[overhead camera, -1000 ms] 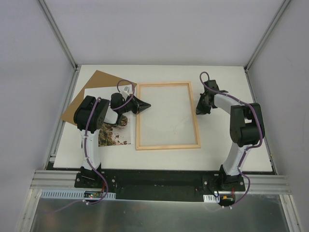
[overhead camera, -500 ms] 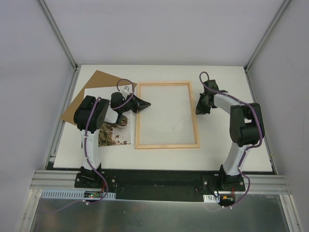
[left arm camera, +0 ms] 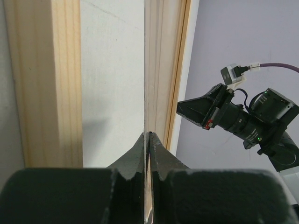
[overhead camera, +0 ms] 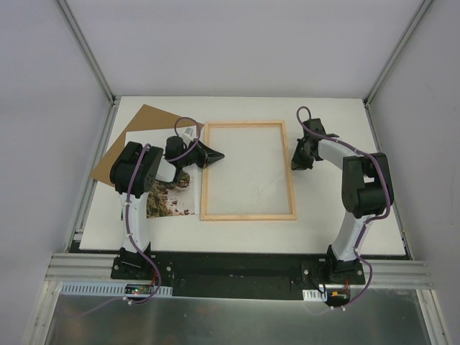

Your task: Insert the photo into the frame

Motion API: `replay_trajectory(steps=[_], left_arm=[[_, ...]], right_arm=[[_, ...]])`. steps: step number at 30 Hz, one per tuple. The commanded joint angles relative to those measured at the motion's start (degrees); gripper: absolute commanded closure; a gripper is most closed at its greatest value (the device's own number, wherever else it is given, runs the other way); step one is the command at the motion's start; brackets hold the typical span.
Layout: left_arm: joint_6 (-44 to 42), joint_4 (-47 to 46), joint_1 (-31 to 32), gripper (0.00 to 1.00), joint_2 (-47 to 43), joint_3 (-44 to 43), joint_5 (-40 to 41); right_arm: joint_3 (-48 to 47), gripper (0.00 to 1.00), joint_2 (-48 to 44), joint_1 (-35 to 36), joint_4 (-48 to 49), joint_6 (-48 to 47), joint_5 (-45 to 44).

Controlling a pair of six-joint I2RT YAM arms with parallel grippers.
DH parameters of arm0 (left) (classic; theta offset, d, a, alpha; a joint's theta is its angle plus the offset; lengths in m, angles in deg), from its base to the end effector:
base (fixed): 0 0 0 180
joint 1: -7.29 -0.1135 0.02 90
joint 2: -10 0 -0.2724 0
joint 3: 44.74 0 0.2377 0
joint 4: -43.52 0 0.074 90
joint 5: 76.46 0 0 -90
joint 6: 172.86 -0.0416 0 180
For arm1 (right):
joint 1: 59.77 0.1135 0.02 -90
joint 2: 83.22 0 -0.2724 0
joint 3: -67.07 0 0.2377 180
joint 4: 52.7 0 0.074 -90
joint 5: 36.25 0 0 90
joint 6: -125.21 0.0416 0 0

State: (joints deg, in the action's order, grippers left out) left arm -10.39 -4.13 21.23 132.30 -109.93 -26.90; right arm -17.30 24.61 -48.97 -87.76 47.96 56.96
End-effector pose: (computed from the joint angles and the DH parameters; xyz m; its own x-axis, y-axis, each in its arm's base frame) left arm 0.3806 -0.1223 0.1268 -0.8150 -0.5455 -0.1954 0.0902 0.2138 -0.9727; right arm 0.3746 0.0738 0.1797 -0.8647 0.0594 -0.4988 -0.0256 0.9865 0.1618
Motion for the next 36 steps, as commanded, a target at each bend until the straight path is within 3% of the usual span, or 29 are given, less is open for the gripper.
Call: replay_trajectory(steps=[1,17,36], left_arm=[[-2.6,0.7,0.7,1.0,-1.6,-1.6,-1.5],[-5.6,6.5,0.7,0.75,-3.5,-2.8,-2.0],[-13.2,21.2,0.5,0.47,-8.9,-4.8,0.3]], right_arm=[[-1.5,0.9,0.7,1.0,-1.0,-0.4,0.6],[-1.5,0.9,0.5,1.0,-1.3,-0.4,0.2],[-1.3,0.9,-0.1,0.9,-1.4,-0.6,0.2]])
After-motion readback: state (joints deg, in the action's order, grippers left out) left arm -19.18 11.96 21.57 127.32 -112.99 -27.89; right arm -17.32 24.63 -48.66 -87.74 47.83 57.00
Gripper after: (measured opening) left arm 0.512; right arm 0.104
